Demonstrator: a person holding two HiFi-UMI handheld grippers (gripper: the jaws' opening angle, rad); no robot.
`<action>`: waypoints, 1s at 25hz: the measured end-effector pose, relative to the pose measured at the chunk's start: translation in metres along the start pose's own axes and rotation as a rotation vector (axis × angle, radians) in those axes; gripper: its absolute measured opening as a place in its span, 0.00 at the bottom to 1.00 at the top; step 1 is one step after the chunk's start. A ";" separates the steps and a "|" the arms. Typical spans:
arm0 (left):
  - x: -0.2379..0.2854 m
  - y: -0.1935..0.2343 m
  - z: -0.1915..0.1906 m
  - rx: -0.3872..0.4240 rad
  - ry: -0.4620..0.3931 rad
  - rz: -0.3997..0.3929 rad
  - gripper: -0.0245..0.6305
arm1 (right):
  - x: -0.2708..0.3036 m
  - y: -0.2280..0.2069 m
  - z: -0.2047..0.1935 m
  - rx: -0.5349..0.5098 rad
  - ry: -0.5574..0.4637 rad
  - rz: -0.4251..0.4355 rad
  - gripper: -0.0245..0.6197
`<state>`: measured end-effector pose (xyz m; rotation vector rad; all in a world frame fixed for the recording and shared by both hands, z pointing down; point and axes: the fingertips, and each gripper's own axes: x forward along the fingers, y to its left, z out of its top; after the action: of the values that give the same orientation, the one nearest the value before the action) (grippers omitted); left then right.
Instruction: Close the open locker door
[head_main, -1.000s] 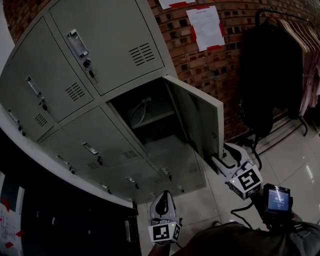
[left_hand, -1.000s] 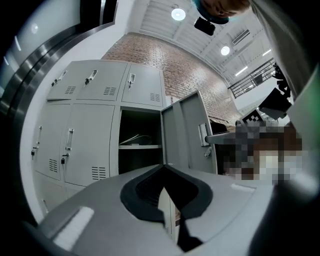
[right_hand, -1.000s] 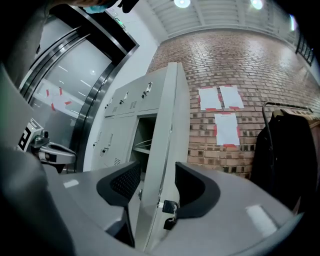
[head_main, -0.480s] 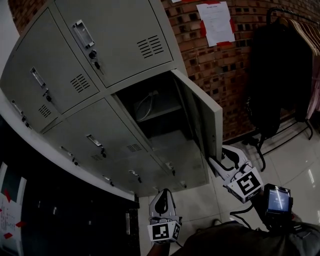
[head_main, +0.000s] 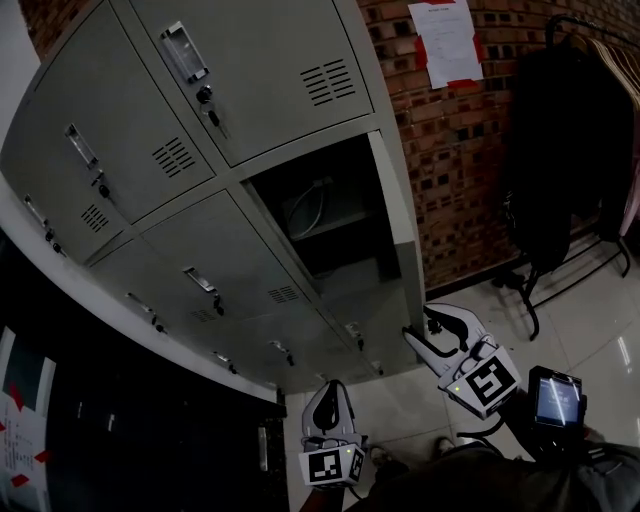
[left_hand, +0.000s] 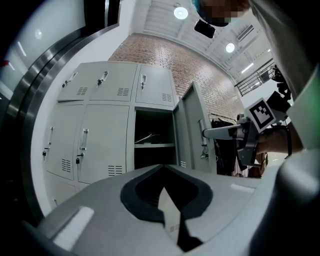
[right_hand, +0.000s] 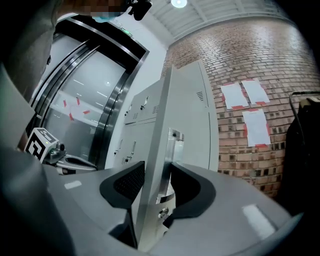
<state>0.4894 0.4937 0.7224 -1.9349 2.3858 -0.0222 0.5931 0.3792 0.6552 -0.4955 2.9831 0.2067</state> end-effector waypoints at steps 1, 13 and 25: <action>0.005 0.012 -0.003 -0.003 -0.004 -0.017 0.04 | 0.011 0.005 -0.002 -0.007 0.003 -0.010 0.30; 0.008 0.111 0.004 0.007 -0.015 -0.113 0.04 | 0.095 0.060 0.000 -0.049 0.015 -0.117 0.29; 0.029 0.201 -0.001 0.011 -0.022 -0.116 0.04 | 0.192 0.062 -0.019 -0.108 0.076 -0.212 0.27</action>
<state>0.2868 0.5067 0.7114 -2.0551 2.2521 -0.0210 0.3906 0.3738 0.6560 -0.8447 2.9736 0.3369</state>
